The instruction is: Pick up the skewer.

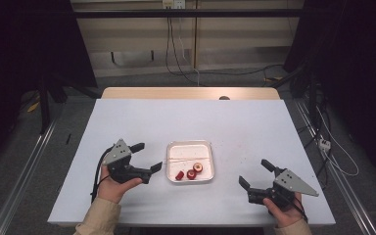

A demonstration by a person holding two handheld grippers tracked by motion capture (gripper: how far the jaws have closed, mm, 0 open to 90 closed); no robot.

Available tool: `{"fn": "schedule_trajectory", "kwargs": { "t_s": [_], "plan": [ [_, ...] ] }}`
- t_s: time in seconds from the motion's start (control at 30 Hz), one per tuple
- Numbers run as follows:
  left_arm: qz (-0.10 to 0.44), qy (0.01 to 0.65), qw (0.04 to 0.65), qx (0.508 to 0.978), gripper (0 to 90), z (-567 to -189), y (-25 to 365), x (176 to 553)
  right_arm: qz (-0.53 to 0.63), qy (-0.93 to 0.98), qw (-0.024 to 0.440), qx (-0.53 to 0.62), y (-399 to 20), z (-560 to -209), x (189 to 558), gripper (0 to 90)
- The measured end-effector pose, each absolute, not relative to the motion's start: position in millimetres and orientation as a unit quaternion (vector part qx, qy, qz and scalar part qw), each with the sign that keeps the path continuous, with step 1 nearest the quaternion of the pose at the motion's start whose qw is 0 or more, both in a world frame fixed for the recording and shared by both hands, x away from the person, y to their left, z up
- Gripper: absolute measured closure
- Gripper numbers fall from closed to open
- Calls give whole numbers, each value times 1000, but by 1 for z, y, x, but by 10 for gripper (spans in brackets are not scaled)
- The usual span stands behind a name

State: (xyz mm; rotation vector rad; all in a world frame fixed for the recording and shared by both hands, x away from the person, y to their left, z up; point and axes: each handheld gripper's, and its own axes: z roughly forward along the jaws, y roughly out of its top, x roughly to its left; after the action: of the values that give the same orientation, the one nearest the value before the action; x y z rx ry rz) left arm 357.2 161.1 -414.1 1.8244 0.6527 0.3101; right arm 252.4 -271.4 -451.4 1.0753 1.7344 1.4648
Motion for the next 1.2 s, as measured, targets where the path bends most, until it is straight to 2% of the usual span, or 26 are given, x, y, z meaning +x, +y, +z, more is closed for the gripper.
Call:
{"fn": "schedule_trajectory", "kwargs": {
  "t_s": [0.1, 0.2, 0.33, 0.37, 0.63, 0.9, 0.93, 1.2],
  "plan": [
    [126, 277, 544, 782, 57, -414, 157, 359, 556, 655, 313, 405, -271, -451, 253, 23],
    [109, 272, 534, 793, 134, -415, 150, 363, 557, 656, 310, 404, -271, -451, 253, 23],
    [102, 267, 520, 805, 164, -413, 142, 371, 558, 655, 310, 404, -270, -451, 253, 24],
    [100, 261, 518, 808, 236, -412, 139, 374, 557, 655, 311, 405, -271, -451, 253, 24],
    [91, 221, 475, 847, 397, -403, 121, 389, 556, 656, 311, 405, -271, -451, 253, 25],
    [83, 198, 408, 887, 512, -406, 102, 404, 556, 657, 311, 403, -271, -451, 253, 25],
    [67, 193, 404, 891, 521, -409, 99, 407, 557, 656, 313, 402, -272, -451, 253, 25],
    [70, 188, 373, 906, 603, -417, 86, 413, 558, 656, 312, 401, -272, -451, 253, 25]
  ]
}}
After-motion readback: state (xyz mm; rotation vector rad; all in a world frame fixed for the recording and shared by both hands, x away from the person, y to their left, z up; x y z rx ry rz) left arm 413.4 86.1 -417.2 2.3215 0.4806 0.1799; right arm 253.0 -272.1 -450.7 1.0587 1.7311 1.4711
